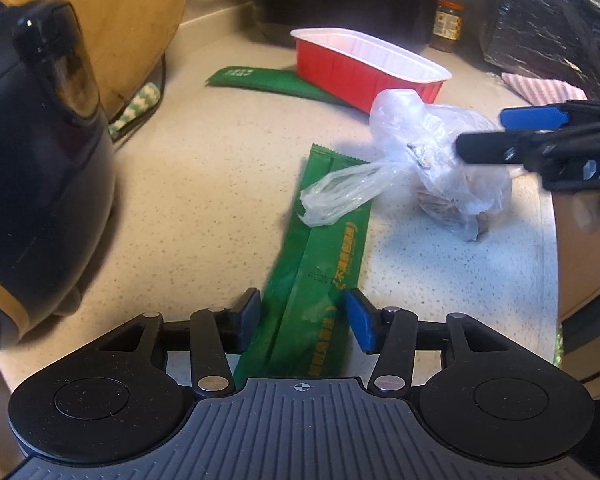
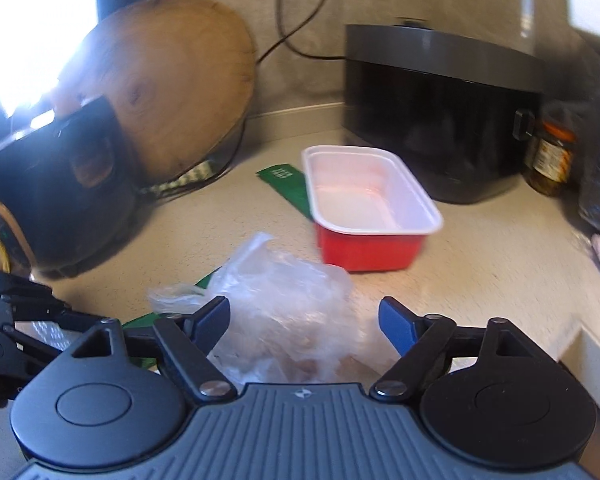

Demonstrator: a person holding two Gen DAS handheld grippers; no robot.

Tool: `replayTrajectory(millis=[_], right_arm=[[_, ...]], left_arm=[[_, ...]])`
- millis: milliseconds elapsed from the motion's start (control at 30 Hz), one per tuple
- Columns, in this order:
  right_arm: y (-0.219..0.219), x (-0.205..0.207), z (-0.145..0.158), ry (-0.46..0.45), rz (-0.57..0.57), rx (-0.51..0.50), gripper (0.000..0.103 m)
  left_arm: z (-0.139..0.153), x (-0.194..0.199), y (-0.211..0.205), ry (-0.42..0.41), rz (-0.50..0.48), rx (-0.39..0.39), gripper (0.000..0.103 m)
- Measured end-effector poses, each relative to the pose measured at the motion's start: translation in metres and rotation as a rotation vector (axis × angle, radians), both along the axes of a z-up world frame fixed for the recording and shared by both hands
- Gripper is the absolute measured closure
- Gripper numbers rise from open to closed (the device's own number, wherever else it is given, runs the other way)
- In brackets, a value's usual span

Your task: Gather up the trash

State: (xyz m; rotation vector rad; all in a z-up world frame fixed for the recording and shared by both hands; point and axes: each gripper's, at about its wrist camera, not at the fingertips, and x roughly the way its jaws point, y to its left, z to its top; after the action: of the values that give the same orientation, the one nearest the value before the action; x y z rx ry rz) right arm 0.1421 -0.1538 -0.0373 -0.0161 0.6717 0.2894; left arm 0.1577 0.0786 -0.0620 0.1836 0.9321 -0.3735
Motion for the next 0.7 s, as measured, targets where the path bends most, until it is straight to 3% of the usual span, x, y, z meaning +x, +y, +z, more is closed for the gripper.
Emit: replayTrajectory(millis=[267,467,533,700], right_arm=[[0.023,0.027,-0.025,0.067,0.021,-0.025,0.018],[0.022,0.029,-0.034,0.073,0.013,0.007,0.019],[0.021,0.031,-0.034,0.082,0.014,0.018,0.023],[0.023,0.035,-0.031,0.101,0.036,0.0,0.055]], left_arm=[[-0.003,0.006,0.0,0.006,0.043,-0.072,0.047],[-0.005,0.003,-0.008,-0.016,0.062,-0.043,0.047],[-0.005,0.0,-0.009,-0.029,0.064,-0.036,0.047],[-0.006,-0.004,-0.01,-0.058,0.083,-0.034,0.052]])
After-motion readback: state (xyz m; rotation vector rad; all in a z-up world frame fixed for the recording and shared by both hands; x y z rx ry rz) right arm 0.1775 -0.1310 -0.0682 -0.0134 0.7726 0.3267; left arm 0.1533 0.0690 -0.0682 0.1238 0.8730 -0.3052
